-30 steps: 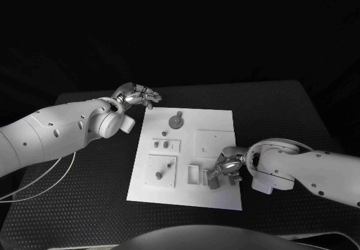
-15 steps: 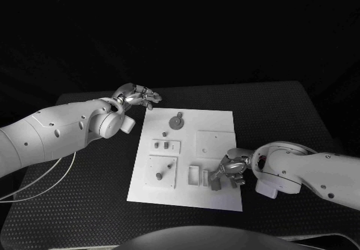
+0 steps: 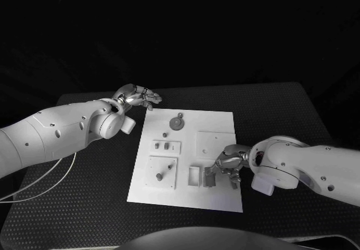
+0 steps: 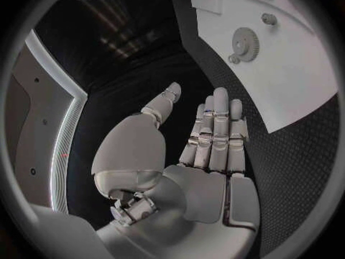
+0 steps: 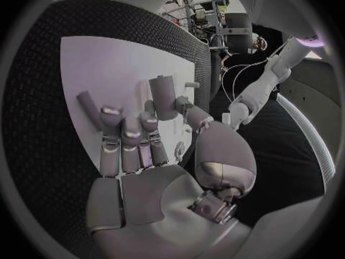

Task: Assemble the parts on the task board

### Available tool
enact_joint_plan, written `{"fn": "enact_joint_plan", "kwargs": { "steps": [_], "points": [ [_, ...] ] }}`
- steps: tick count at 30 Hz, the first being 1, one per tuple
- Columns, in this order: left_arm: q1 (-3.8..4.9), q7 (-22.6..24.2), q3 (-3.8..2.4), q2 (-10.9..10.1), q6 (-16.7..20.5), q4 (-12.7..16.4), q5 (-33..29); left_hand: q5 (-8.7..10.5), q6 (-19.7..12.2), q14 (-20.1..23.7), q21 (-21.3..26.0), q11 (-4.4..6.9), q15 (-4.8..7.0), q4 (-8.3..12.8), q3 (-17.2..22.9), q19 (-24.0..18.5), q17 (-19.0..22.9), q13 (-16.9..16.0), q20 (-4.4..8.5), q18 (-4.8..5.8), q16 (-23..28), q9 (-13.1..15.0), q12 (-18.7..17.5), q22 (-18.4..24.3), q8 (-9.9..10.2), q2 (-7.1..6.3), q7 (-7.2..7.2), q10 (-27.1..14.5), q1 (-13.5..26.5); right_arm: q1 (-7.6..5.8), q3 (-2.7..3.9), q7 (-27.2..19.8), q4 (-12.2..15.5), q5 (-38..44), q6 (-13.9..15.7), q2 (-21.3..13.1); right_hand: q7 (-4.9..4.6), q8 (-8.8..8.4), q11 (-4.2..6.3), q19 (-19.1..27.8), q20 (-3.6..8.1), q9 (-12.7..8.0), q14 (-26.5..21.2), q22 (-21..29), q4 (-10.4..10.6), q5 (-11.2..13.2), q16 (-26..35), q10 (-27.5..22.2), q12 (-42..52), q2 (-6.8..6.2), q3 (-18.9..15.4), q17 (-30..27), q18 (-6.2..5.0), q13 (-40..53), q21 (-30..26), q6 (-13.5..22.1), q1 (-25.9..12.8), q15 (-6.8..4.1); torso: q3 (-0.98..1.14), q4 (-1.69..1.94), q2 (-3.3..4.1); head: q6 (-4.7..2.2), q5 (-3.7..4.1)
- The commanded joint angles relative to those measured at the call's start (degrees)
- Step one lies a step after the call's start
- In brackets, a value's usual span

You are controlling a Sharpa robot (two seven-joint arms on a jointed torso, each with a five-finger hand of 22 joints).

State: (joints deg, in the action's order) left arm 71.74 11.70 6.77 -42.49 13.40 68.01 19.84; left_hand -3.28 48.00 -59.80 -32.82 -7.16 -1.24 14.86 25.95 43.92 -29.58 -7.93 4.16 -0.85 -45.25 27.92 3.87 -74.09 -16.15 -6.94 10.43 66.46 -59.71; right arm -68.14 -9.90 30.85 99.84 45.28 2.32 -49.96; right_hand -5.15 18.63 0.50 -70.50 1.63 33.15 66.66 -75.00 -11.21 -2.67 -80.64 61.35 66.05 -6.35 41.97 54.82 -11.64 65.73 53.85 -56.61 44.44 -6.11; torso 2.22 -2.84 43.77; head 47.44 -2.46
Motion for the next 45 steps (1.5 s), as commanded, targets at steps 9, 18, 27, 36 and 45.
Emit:
{"fn": "enact_joint_plan", "kwargs": {
  "steps": [9, 18, 27, 36, 45],
  "points": [
    [0.06, 0.2, -0.03, 0.3, -0.6, 0.3, -0.3, 0.32, -0.5, 0.4, 0.3, -0.31, -0.14, -0.4, 0.0, 0.4, -0.1, 0.1, 0.13, -0.25, 0.2, -0.1, 0.1, -0.1, -0.4, -0.01, -0.01, -0.1, 0.4, -0.25, -0.05, 3.1, -3.2, -2.1, 2.4, 4.3, -0.46, -0.17, 0.13, -0.2, -0.39, -0.1, 0.4, -0.1, 0.7, -0.2, 0.5, 0.4, 0.4, -0.74, -0.4, 0.3, -3.36, -0.1, 0.3, -1.2, -1.7, -0.25, 0.00, 0.11, 0.07, 0.07, 0.03],
    [0.07, 0.2, -0.03, 0.3, -0.7, 0.4, -0.3, 0.32, -0.4, 0.3, 0.3, -0.31, -0.14, -0.5, 0.0, 0.4, -0.1, 0.1, 0.12, -0.25, 0.2, -0.1, 0.1, -0.1, -0.4, -0.02, -0.01, -0.1, 0.4, -0.25, -0.46, 3.1, -4.5, -2.6, 1.6, 6.3, -0.46, -0.19, 0.13, -0.1, -0.38, -0.1, 0.4, -0.1, 0.8, -0.2, 0.5, 0.4, 0.4, -0.77, -0.4, 0.3, -3.36, -0.1, 0.3, -1.2, -1.8, -0.26, 0.03, 0.13, 0.09, 0.29, -0.32],
    [0.08, 0.1, -0.04, 0.3, -0.7, 0.5, -0.3, 0.32, -0.4, 0.3, 0.3, -0.32, -0.14, -0.5, 0.0, 0.4, -0.1, 0.1, 0.12, -0.25, 0.2, -0.1, 0.1, -0.2, -0.4, -0.04, -0.02, -0.1, 0.4, -0.25, -1.92, 3.1, -4.7, -3.5, 1.0, 7.1, -0.46, -0.25, 0.13, -0.1, -0.36, -0.2, 0.4, -0.1, 0.8, -0.2, 0.6, 0.3, 0.3, -0.84, -0.4, 0.4, -3.36, -0.1, 0.2, -1.2, -2.0, -0.26, 0.07, 0.08, 0.12, 0.60, -0.61],
    [0.08, 0.1, -0.04, 0.4, -0.8, 0.4, -0.3, 0.32, -0.4, 0.3, 0.4, -0.32, -0.15, -0.5, 0.0, 0.4, -0.2, 0.1, 0.12, -0.25, 0.2, -0.1, 0.1, -0.2, -0.4, -0.04, -0.02, -0.1, 0.4, -0.25, -1.96, 2.9, -5.0, -2.5, 1.1, 7.5, -0.47, -0.29, 0.12, 0.0, -0.36, -0.2, 0.4, -0.1, 0.8, -0.2, 0.6, 0.3, 0.3, -0.84, -0.4, 0.4, -3.36, -0.1, 0.2, -1.1, -2.1, -0.26, 0.09, 0.03, 0.06, 0.61, -0.76],
    [0.08, 0.1, -0.04, 0.3, -0.8, 0.4, -0.3, 0.32, -0.5, 0.3, 0.4, -0.32, -0.15, -0.5, 0.0, 0.4, -0.2, 0.2, 0.11, -0.25, 0.2, -0.1, 0.1, -0.2, -0.4, -0.04, -0.02, -0.1, 0.4, -0.24, -2.00, 2.7, -5.5, -2.0, 0.9, 8.0, -0.49, -0.35, 0.11, 0.0, -0.35, -0.2, 0.3, -0.1, 0.8, -0.2, 0.7, 0.2, 0.3, -0.91, -0.5, 0.5, -3.36, -0.1, 0.2, -1.1, -2.3, -0.26, 0.07, 0.03, 0.09, 0.61, -0.90]
  ]
}}
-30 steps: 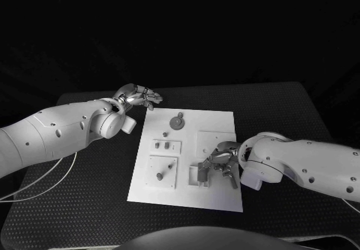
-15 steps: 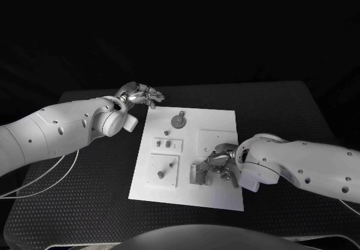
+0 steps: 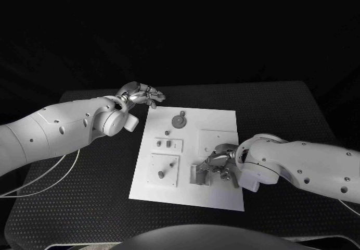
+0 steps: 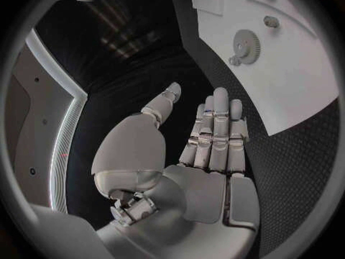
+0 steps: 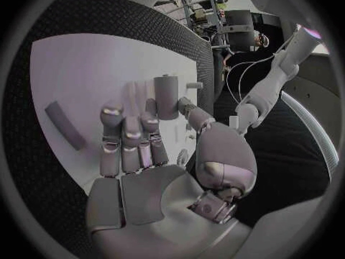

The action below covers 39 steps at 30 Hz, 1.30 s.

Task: Assemble the parts on the task board

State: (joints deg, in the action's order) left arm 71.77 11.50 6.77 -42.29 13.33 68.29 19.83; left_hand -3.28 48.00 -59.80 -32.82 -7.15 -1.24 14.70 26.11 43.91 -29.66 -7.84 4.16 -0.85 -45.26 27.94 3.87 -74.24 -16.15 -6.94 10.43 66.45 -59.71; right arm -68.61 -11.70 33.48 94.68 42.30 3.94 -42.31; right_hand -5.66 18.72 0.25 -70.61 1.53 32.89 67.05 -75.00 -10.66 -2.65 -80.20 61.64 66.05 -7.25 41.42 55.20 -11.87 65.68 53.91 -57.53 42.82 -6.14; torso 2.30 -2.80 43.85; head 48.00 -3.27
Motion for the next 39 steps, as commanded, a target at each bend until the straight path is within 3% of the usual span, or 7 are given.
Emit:
{"fn": "enact_joint_plan", "kwargs": {
  "steps": [1, 12, 14, 20, 33, 39],
  "points": [
    [0.06, 0.3, -0.04, 0.1, -0.7, 0.1, -0.3, 0.32, -0.5, 0.3, 0.4, -0.32, -0.15, -0.4, -0.1, 0.4, -0.1, 0.1, 0.12, -0.25, 0.2, -0.1, 0.1, -0.1, -0.4, -0.04, -0.02, -0.1, 0.4, 0.24, -0.22, 0.1, -0.4, 1.0, -0.8, 0.4, 0.02, -0.45, 0.36, 0.1, -0.24, 0.1, -0.1, -0.1, 0.3, -0.2, 0.2, -0.1, 0.3, -0.04, 0.0, 0.1, -3.13, -0.1, 0.2, -0.2, -0.8, -0.22, 0.00, 0.00, 0.02, 0.08, -0.12],
    [0.06, 0.3, -0.04, 0.0, -0.7, 0.1, -0.3, 0.32, -0.5, 0.3, 0.4, -0.33, -0.15, -0.4, -0.1, 0.4, -0.1, 0.1, 0.11, -0.25, 0.2, -0.1, 0.1, -0.1, -0.4, -0.06, -0.01, -0.1, 0.4, 0.25, -0.34, -0.3, -0.6, 1.7, -1.1, 0.5, -0.10, -0.73, 0.25, 0.4, -0.21, 0.0, -0.3, 0.0, 0.6, -0.2, 0.5, -0.5, 0.2, -1.60, -0.2, 0.3, -3.13, 0.0, 0.1, 0.1, -1.6, -0.16, -0.03, -0.03, 0.01, 0.15, -0.27],
    [0.06, 0.3, -0.04, 0.1, -0.7, 0.1, -0.3, 0.32, -0.5, 0.3, 0.4, -0.33, -0.15, -0.4, -0.1, 0.4, -0.1, 0.1, 0.11, -0.25, 0.2, -0.1, 0.1, -0.1, -0.4, -0.06, -0.01, -0.1, 0.4, 0.25, -0.35, -0.3, -0.5, 1.8, -1.3, 0.5, -0.18, -0.85, 0.18, 0.5, -0.24, 0.0, -0.4, 0.0, 0.7, -0.1, 0.6, -0.6, 0.2, -2.65, -0.8, 0.3, -3.11, 0.0, 0.0, 0.3, -2.2, -0.12, -0.03, -0.04, 0.00, 0.19, -0.30],
    [0.06, 0.2, -0.04, 0.0, -0.8, 0.1, -0.3, 0.32, -0.5, 0.3, 0.4, -0.33, -0.15, -0.4, -0.1, 0.4, -0.1, 0.1, 0.11, -0.25, 0.3, -0.1, 0.1, -0.1, -0.4, -0.06, -0.01, -0.1, 0.4, 0.25, -0.39, -0.1, -0.6, 2.5, -1.2, 0.6, -0.29, -1.03, 0.08, 0.7, -0.11, 0.0, -0.6, 0.1, 0.7, -0.1, 0.8, -1.0, 0.1, -3.71, -1.3, 0.5, -3.13, 0.0, -0.1, 0.8, -2.3, -0.05, -0.02, -0.03, -0.01, 0.25, -0.38],
    [0.06, 0.2, -0.04, 0.1, -0.8, 0.1, -0.3, 0.32, -0.5, 0.3, 0.4, -0.33, -0.15, -0.4, -0.1, 0.4, -0.2, 0.1, 0.11, -0.25, 0.3, -0.1, 0.1, -0.1, -0.4, -0.08, 0.00, -0.1, 0.4, 0.26, -0.48, -0.1, -0.6, 3.8, -1.6, 0.5, -0.41, -1.14, -0.05, 0.9, 0.01, 0.1, -0.8, 0.2, 0.5, -0.1, 0.9, -1.4, 0.2, -4.52, -1.8, 0.6, -3.13, 0.1, -0.2, 1.1, -1.8, 0.06, 0.00, -0.04, 0.01, 0.33, -0.45],
    [0.06, 0.2, -0.04, 0.0, -0.9, 0.1, -0.3, 0.32, -0.5, 0.3, 0.4, -0.33, -0.15, -0.5, -0.1, 0.4, -0.2, 0.1, 0.11, -0.26, 0.3, -0.1, 0.1, -0.2, -0.4, -0.08, 0.00, -0.1, 0.4, 0.27, -0.52, 0.0, -0.8, 4.0, -1.8, 0.7, -0.41, -1.10, -0.04, 1.0, 0.08, 0.2, -0.9, 0.2, 0.4, -0.1, 1.0, -1.5, 0.2, -4.14, -1.7, 0.7, -3.13, 0.1, -0.2, 1.1, -1.2, 0.07, -0.01, -0.03, 0.01, 0.42, -0.47]
  ]
}}
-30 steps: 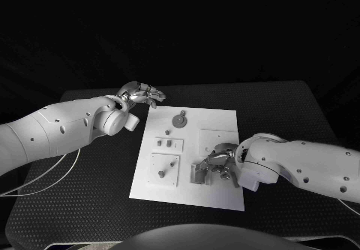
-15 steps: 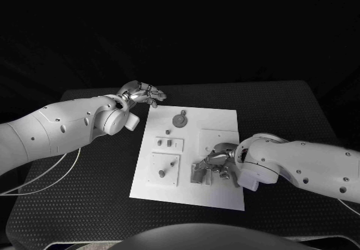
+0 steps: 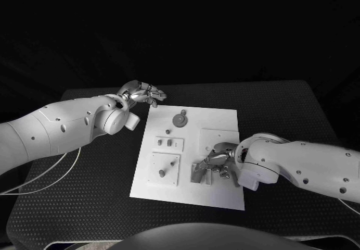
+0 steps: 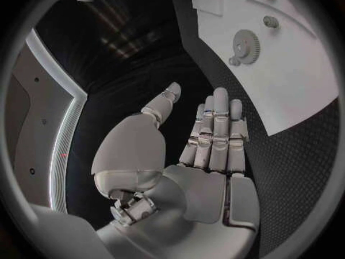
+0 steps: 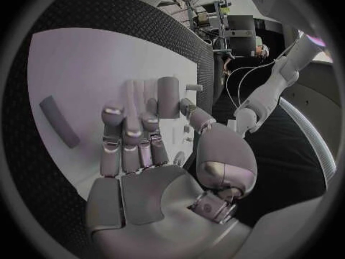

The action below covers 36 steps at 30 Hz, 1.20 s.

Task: Assemble the parts on the task board

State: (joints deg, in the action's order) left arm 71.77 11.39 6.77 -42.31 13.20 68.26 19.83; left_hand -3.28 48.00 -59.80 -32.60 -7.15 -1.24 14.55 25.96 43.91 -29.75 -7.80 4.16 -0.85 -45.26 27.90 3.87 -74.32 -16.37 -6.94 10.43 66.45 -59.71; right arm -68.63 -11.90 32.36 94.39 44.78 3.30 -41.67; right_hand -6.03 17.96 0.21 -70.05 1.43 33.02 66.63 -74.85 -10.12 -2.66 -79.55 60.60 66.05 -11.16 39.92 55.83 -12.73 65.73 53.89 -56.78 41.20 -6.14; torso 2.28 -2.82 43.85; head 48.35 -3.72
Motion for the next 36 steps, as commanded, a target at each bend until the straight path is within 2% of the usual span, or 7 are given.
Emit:
{"fn": "enact_joint_plan", "kwargs": {
  "steps": [1, 9, 22, 25, 29, 33, 36],
  "points": [
    [0.06, 0.3, -0.04, 0.1, -0.7, 0.1, -0.3, 0.32, -0.5, 0.4, 0.2, -0.33, -0.15, -0.3, 0.1, 0.4, -0.1, 0.1, 0.11, -0.26, 0.3, -0.1, 0.1, -0.1, -0.2, -0.08, 0.00, -0.1, 0.4, 0.29, -0.33, 1.1, -0.5, 1.5, -1.2, 0.0, -0.02, -0.31, 0.01, 0.4, 0.21, 0.1, -0.4, 0.1, -0.3, -0.1, 0.3, -0.4, 0.2, 0.23, -0.1, 0.1, -2.27, 0.1, -0.1, 0.3, 0.8, 0.06, 0.03, -0.03, 0.00, 0.13, -0.03],
    [0.06, 0.3, -0.04, 0.1, -0.7, 0.1, -0.2, 0.32, -0.5, 0.4, 0.2, -0.33, -0.15, -0.3, 0.1, 0.4, -0.1, 0.1, 0.11, -0.26, 0.3, -0.1, 0.1, -0.1, -0.2, -0.08, 0.00, -0.1, 0.4, 0.30, -0.40, 1.0, -0.5, 1.5, -1.5, 0.1, 0.01, -0.24, 0.02, 0.5, 0.07, 0.3, -0.3, 0.0, -1.4, -0.2, 0.4, -0.4, 0.4, 2.16, -0.4, 0.4, -2.27, 0.0, 0.0, 0.2, 2.0, 0.10, 0.00, 0.02, 0.01, 0.22, -0.14],
    [0.06, 0.2, -0.04, 0.1, -0.9, 0.0, -0.2, 0.32, -0.5, 0.4, 0.3, -0.33, -0.15, -0.3, 0.1, 0.4, -0.1, 0.1, 0.11, -0.26, 0.3, -0.1, 0.1, -0.1, -0.2, -0.09, -0.01, -0.1, 0.4, 0.30, -0.50, 1.3, -0.4, 2.4, -2.7, 0.4, 0.02, -0.24, 0.03, 0.6, -0.09, 0.3, -0.3, 0.0, -1.8, -0.2, 0.4, -0.3, 0.4, 2.64, -0.8, 0.5, -2.27, 0.0, 0.1, 0.0, 1.9, 0.13, -0.01, 0.00, 0.01, 0.53, -0.32],
    [0.06, 0.2, -0.04, 0.2, -0.9, 0.0, -0.2, 0.33, -0.5, 0.4, 0.3, -0.33, -0.15, -0.3, 0.1, 0.4, -0.1, 0.1, 0.11, -0.26, 0.3, -0.1, 0.1, -0.2, -0.2, -0.10, -0.01, -0.1, 0.4, 0.30, -0.55, 1.3, -0.4, 3.0, -2.5, 0.4, -0.01, -0.33, 0.00, 0.7, -0.19, 0.2, -0.3, 0.0, -1.9, -0.2, 0.5, -0.3, 0.4, 2.15, -1.1, 0.5, -2.27, -0.1, 0.1, 0.0, 1.5, 0.14, -0.01, 0.01, 0.01, 0.58, -0.34],
    [0.06, 0.2, -0.04, 0.1, -0.9, 0.0, -0.1, 0.32, -0.5, 0.4, 0.3, -0.33, -0.15, -0.3, 0.1, 0.4, -0.1, 0.1, 0.11, -0.26, 0.3, -0.1, 0.1, -0.2, -0.2, -0.10, -0.01, -0.1, 0.4, 0.30, -0.62, 1.3, -0.4, 3.9, -2.3, 0.3, -0.07, -0.47, -0.04, 0.7, -0.27, 0.2, -0.3, 0.2, -0.7, -0.1, 0.7, -0.4, 0.3, 0.15, -2.0, 0.6, -2.27, -0.2, 0.0, 0.2, -0.2, 0.14, -0.02, 0.01, 0.00, 0.66, -0.40],
    [0.06, 0.1, -0.04, 0.1, -0.9, 0.0, -0.1, 0.32, -0.5, 0.4, 0.3, -0.33, -0.16, -0.3, 0.1, 0.4, -0.1, 0.1, 0.11, -0.26, 0.3, -0.1, 0.1, -0.2, -0.2, -0.11, -0.01, -0.1, 0.4, 0.30, -0.65, 1.3, -0.4, 4.5, -2.3, 0.3, -0.09, -0.54, -0.07, 0.8, -0.24, 0.3, -0.4, 0.2, -0.2, -0.1, 0.7, -0.6, 0.3, -0.50, -3.4, 0.7, -2.27, -0.2, -0.1, 0.4, -1.7, 0.14, -0.03, 0.02, -0.01, 0.73, -0.48],
    [0.06, 0.1, -0.04, 0.1, -0.9, 0.0, -0.1, 0.33, -0.5, 0.4, 0.3, -0.34, -0.16, -0.3, 0.1, 0.4, -0.1, 0.2, 0.11, -0.26, 0.3, -0.1, 0.1, -0.2, -0.2, -0.12, -0.01, -0.1, 0.4, 0.30, -0.67, 1.3, -0.4, 4.5, -2.3, 0.2, -0.08, -0.58, -0.04, 0.9, -0.09, 0.4, -0.5, 0.3, 0.3, -0.1, 0.8, -0.8, 0.3, -0.51, -4.9, 0.8, -2.27, -0.1, -0.2, 0.5, -3.2, 0.11, -0.02, 0.01, 0.01, 0.80, -0.57]
  ]
}}
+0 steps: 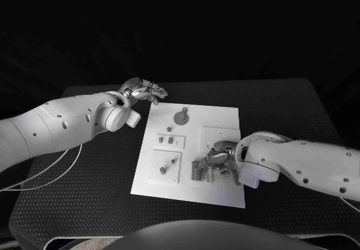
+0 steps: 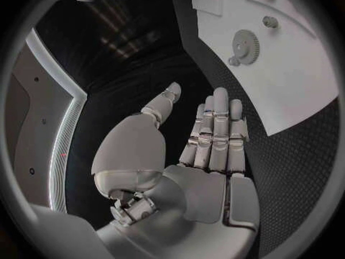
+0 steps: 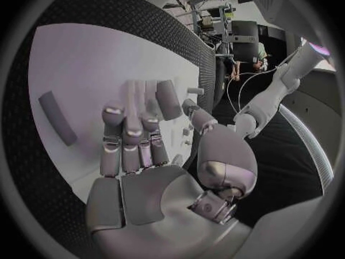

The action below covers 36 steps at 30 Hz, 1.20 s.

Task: Assemble the parts on the task board

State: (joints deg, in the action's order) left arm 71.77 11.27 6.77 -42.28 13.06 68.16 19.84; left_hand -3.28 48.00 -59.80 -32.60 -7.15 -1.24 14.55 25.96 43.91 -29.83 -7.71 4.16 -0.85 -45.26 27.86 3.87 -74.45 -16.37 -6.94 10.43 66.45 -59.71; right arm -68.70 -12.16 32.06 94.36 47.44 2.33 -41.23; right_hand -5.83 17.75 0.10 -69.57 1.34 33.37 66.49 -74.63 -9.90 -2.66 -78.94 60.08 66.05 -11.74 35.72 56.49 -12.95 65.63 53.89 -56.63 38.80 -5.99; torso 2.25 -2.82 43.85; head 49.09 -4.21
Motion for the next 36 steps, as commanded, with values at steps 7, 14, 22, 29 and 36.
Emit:
{"fn": "enact_joint_plan", "kwargs": {
  "steps": [7, 14, 22, 29, 36],
  "points": [
    [0.06, 0.2, -0.04, 0.1, -0.7, 0.1, -0.1, 0.33, -0.5, 0.4, 0.3, -0.34, -0.16, -0.3, 0.1, 0.4, -0.1, 0.1, 0.11, -0.27, 0.3, -0.1, 0.1, -0.1, -0.2, -0.12, -0.01, -0.2, 0.4, 0.36, -0.46, 1.4, -0.4, 1.8, -1.3, -0.4, -0.21, -0.41, 0.13, 0.7, 0.30, 0.2, -0.5, 0.2, 1.1, -0.1, 0.3, -0.5, 0.4, 0.90, -2.2, 0.3, -2.05, 0.0, -0.3, 0.5, -2.7, -0.12, -0.01, 0.00, 0.00, 0.19, -0.18],
    [0.06, 0.2, -0.04, 0.0, -0.7, 0.1, -0.1, 0.33, -0.5, 0.4, 0.3, -0.34, -0.16, -0.4, 0.1, 0.4, -0.1, 0.1, 0.10, -0.27, 0.3, -0.1, 0.1, -0.1, -0.3, -0.11, -0.01, -0.2, 0.4, 0.37, -0.48, 1.1, -0.4, 2.1, -0.7, -0.7, -0.16, -0.42, 0.18, 0.7, 0.45, 0.3, -0.5, 0.3, 1.8, -0.1, 0.3, -0.5, 0.4, 1.97, -2.2, 0.4, -2.05, 0.0, -0.3, 0.4, -3.6, -0.17, 0.01, -0.01, -0.02, 0.25, -0.29],
    [0.06, 0.2, -0.04, 0.0, -0.8, 0.0, -0.1, 0.33, -0.5, 0.4, 0.3, -0.34, -0.16, -0.4, 0.1, 0.4, -0.1, 0.1, 0.10, -0.26, 0.4, -0.1, 0.1, -0.1, -0.3, -0.10, 0.00, -0.2, 0.4, 0.37, -0.47, -4.7, 0.5, 2.4, -0.9, -2.1, -0.10, -0.42, 0.24, 0.7, 0.63, 0.3, -0.3, 0.3, 1.5, -0.1, 0.4, -0.4, 0.5, 1.68, -1.3, 0.5, -2.05, -0.1, -0.2, 0.3, -2.9, -0.25, 0.05, 0.01, 0.01, 0.05, -0.30],
    [0.06, 0.2, -0.04, 0.0, -0.7, 0.0, -0.1, 0.33, -0.5, 0.3, 0.3, -0.35, -0.17, -0.4, 0.1, 0.4, -0.1, 0.1, 0.09, -0.26, 0.4, -0.1, 0.1, -0.1, -0.3, -0.08, 0.00, -0.1, 0.5, 0.36, -0.44, -9.2, 1.8, 5.4, 2.1, -3.7, -0.30, -0.68, 0.06, 0.6, 0.82, 0.4, -0.4, 0.4, -0.1, -0.2, 0.6, -0.8, 0.7, -0.63, -0.2, 0.6, -2.05, 0.0, -0.2, 0.8, 0.3, -0.14, 0.05, -0.01, -0.01, -0.16, -0.34],
    [0.06, 0.2, -0.04, -0.1, -0.7, 0.0, -0.1, 0.33, -0.5, 0.3, 0.4, -0.35, -0.17, -0.5, 0.1, 0.5, -0.1, 0.1, 0.09, -0.26, 0.4, -0.1, 0.1, -0.2, -0.3, -0.07, 0.00, -0.1, 0.5, 0.30, -0.37, -11.9, 2.8, 10.2, 4.9, -5.4, -0.62, -0.95, -0.24, 0.4, 0.95, 0.5, -0.4, 0.6, -1.9, -0.2, 0.7, -1.0, 1.0, -1.58, 0.4, 0.8, -2.05, 0.0, -0.2, 1.5, 5.1, 0.13, 0.02, -0.01, -0.01, -0.39, -0.41]
  ]
}}
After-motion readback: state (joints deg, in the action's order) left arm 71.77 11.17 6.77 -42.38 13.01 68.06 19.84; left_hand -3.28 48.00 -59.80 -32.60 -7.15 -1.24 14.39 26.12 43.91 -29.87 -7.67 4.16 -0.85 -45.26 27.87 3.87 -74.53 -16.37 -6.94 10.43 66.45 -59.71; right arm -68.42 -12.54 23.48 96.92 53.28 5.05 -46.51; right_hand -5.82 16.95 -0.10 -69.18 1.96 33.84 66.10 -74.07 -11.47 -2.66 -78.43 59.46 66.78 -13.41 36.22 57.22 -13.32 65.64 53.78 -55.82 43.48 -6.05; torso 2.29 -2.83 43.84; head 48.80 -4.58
